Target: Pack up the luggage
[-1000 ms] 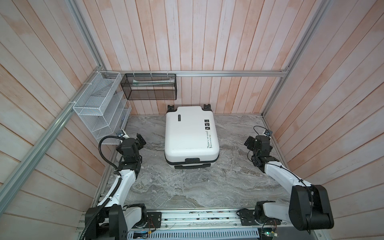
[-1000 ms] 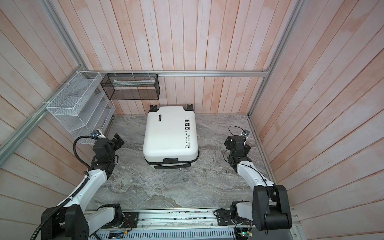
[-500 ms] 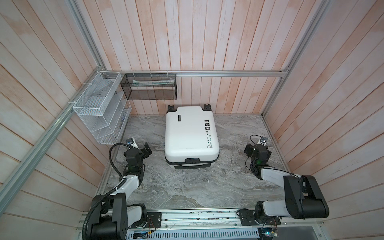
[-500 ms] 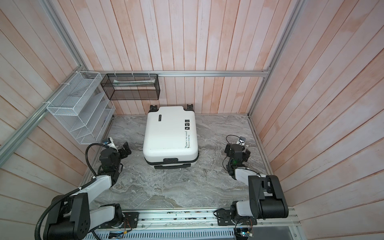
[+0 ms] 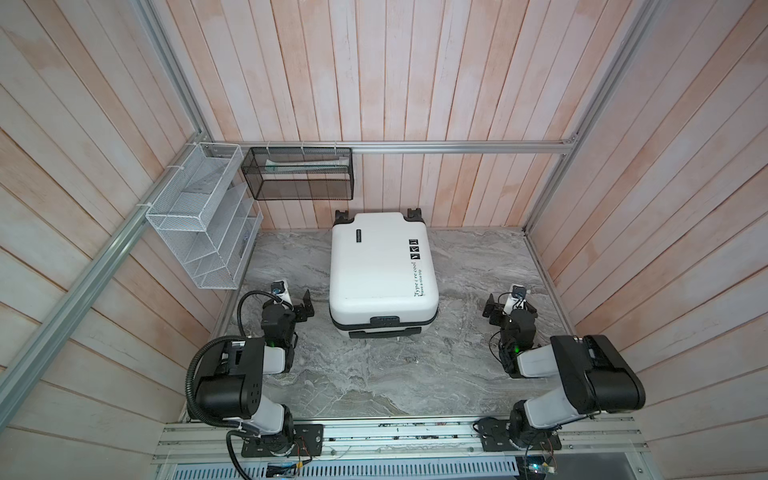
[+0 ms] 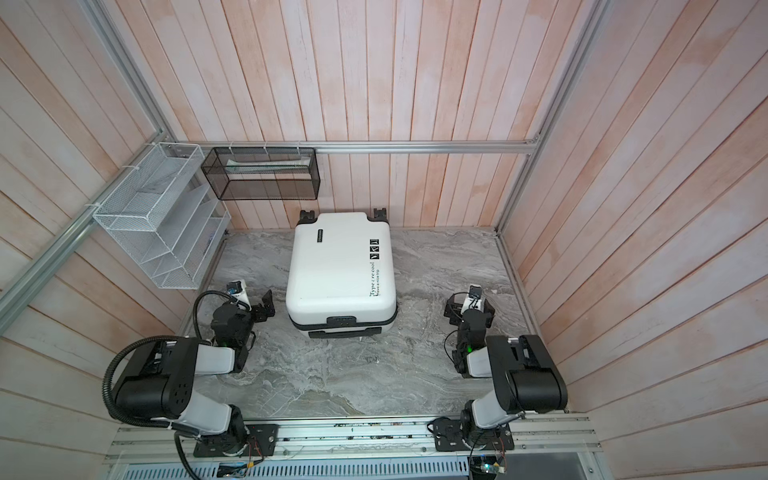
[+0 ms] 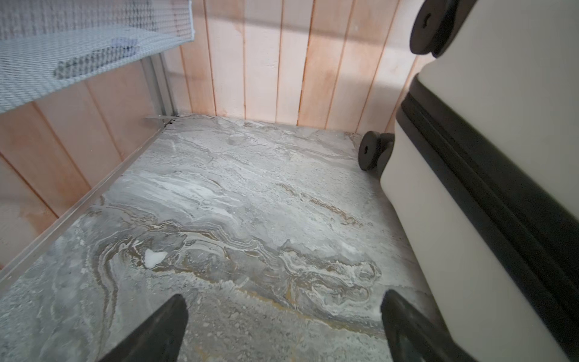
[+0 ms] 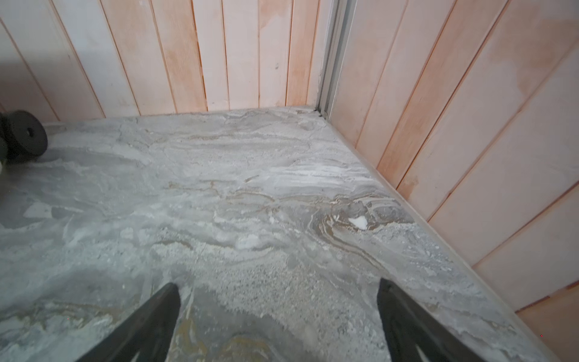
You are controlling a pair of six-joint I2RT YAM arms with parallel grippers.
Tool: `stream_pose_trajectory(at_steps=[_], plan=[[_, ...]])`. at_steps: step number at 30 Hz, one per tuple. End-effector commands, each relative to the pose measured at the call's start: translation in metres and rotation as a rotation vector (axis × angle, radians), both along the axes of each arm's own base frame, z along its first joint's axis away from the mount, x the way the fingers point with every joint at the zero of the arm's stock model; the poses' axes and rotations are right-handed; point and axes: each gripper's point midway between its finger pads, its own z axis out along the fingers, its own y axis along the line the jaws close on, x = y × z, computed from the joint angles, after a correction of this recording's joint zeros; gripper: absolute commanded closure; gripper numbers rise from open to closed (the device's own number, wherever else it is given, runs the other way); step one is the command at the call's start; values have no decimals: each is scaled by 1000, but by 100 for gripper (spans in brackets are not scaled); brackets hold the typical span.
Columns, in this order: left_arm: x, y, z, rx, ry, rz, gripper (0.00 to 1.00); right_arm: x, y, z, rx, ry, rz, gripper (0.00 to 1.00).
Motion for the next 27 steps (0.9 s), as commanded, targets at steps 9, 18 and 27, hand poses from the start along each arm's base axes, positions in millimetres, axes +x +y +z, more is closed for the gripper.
stream_pose_trajectory(at_steps=[9, 18, 27], plan=[[8, -11, 19, 40, -76, -70, 0, 16, -2, 29, 41, -98, 59, 2], [5, -11, 21, 45, -87, -66, 0, 15, -1, 31, 38, -100, 63, 2], [5, -11, 20, 44, -83, -68, 0, 15, -1, 30, 38, -99, 64, 2]])
